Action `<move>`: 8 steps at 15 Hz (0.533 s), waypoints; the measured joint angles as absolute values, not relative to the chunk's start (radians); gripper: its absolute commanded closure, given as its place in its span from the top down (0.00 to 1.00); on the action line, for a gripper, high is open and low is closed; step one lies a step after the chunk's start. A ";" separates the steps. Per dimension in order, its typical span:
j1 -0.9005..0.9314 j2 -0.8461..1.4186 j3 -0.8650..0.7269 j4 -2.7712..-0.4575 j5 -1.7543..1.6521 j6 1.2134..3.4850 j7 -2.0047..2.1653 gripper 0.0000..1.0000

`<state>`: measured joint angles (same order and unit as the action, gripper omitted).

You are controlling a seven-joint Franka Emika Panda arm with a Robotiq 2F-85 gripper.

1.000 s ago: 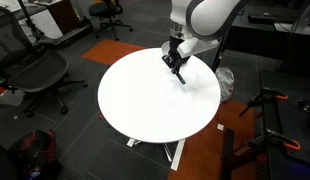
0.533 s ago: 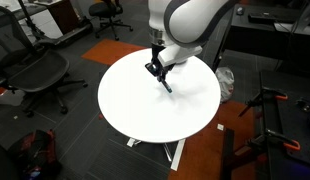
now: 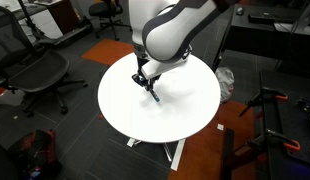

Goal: Move the marker to the left

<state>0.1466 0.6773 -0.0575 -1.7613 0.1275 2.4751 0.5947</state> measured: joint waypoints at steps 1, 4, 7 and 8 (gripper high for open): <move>0.146 0.698 -0.055 -1.738 0.133 2.475 0.594 0.05; 0.146 0.750 -0.045 -1.674 0.144 2.475 0.594 0.05; 0.146 0.786 -0.040 -1.625 0.144 2.475 0.594 0.05; 0.146 0.795 -0.040 -1.611 0.144 2.475 0.594 0.05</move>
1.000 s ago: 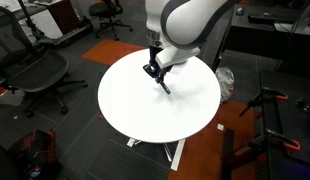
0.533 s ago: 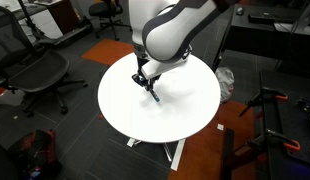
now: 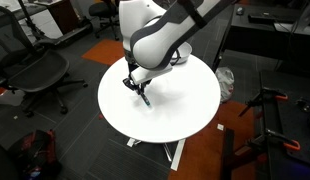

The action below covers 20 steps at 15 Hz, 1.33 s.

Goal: Move the marker to the left

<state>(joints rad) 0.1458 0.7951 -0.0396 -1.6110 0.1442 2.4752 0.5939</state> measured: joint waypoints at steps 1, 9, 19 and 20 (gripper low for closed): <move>0.146 0.803 -0.039 -1.599 0.144 2.475 0.594 0.25; 0.146 0.840 -0.037 -1.547 0.144 2.473 0.593 0.95; 0.145 0.801 -0.026 -1.518 0.144 2.310 0.570 1.00; 0.144 0.786 -0.021 -1.519 0.144 2.290 0.562 1.00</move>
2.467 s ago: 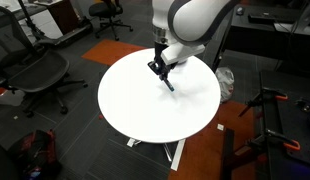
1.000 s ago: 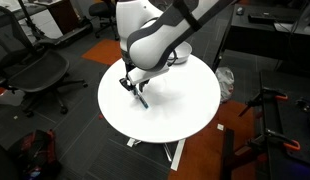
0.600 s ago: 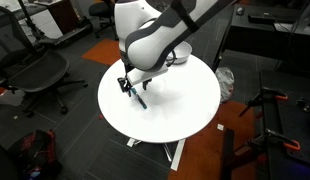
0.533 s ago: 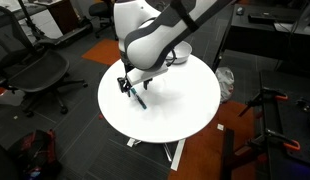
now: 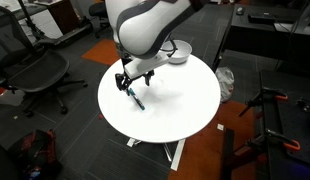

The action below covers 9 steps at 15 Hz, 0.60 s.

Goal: Move the marker to the left

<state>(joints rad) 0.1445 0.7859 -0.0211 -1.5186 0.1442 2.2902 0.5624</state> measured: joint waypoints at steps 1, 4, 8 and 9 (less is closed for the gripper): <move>0.144 0.768 -0.018 -1.521 0.144 2.274 0.551 1.00; 0.144 0.704 -0.015 -1.539 0.144 2.232 0.527 1.00; 0.133 0.619 -0.015 -1.579 0.144 2.190 0.491 1.00; 0.130 0.602 -0.015 -1.591 0.144 2.184 0.484 1.00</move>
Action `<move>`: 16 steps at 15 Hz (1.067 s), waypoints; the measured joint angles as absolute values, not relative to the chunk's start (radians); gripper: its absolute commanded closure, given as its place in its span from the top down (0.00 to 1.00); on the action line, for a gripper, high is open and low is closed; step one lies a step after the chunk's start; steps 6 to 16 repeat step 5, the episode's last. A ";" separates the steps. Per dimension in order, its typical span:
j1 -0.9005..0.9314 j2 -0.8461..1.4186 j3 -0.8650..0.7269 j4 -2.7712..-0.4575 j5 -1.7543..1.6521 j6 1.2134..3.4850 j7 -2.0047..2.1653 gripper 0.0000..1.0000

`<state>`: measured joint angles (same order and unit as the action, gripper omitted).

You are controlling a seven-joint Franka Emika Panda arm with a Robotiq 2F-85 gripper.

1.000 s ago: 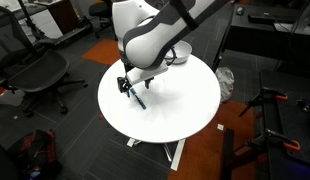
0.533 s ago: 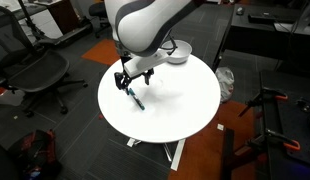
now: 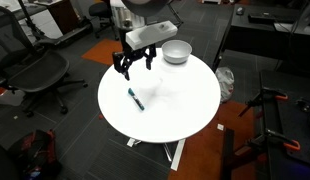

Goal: Move the marker to the left

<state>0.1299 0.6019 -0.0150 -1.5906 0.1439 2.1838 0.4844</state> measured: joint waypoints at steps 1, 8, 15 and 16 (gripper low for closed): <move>0.128 0.595 -0.015 -1.593 0.143 2.183 0.482 1.00; 0.129 0.605 -0.015 -1.593 0.143 2.184 0.482 1.00; 0.129 0.605 -0.015 -1.593 0.143 2.184 0.482 1.00; 0.129 0.605 -0.015 -1.593 0.143 2.184 0.482 1.00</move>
